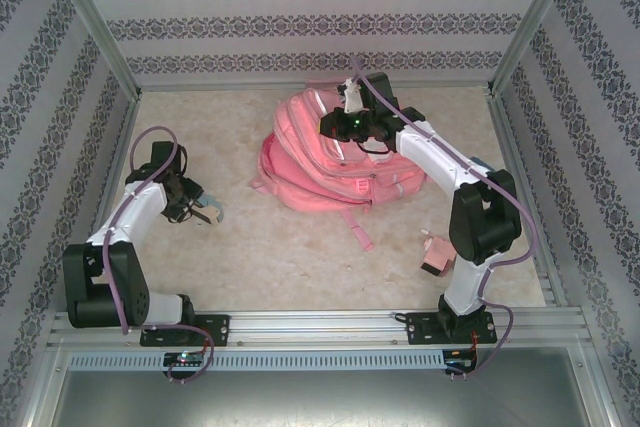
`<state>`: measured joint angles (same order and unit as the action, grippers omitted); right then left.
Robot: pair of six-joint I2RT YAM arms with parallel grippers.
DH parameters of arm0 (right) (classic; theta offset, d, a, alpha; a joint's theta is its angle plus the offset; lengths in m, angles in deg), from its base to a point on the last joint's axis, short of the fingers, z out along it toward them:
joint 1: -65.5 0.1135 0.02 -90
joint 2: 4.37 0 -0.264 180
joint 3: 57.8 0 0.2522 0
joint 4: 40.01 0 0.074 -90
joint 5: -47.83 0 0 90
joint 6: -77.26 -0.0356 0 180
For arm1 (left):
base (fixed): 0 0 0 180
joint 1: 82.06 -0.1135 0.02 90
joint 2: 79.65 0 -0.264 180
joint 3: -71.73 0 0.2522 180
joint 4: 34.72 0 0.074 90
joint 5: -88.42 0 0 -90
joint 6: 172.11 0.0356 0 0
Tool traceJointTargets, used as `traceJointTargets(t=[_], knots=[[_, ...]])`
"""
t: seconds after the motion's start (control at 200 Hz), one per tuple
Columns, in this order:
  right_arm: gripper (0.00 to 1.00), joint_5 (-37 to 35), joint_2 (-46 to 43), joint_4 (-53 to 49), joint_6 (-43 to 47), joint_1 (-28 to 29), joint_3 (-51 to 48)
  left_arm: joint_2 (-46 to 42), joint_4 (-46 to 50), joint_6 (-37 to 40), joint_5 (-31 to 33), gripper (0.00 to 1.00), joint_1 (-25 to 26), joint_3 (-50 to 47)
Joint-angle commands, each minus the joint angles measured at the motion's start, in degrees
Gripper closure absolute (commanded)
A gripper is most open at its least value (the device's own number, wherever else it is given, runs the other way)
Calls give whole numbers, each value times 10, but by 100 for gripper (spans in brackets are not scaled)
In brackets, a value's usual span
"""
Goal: Pack the student bag
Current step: Move the loose stationery to the middle-left of the table, then pick up the loose stationery from the middle-left of the table.
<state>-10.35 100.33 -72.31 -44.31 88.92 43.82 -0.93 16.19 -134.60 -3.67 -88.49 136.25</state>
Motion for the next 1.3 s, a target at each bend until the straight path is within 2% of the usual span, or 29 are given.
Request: traceJointTargets(t=[0.0, 0.49, 0.839, 1.294], knots=[[100, 11, -33, 12, -6, 1, -5, 26, 4, 40, 20, 56, -10, -4], [100, 6, -42, 10, -5, 1, -15, 94, -47, 63, 16, 56, -29, -5], [100, 5, -41, 8, -5, 1, -13, 60, -45, 67, 3, 55, -30, 16], [100, 3, -41, 5, -4, 1, -14, 96, -57, 67, 0, 55, -40, 22]])
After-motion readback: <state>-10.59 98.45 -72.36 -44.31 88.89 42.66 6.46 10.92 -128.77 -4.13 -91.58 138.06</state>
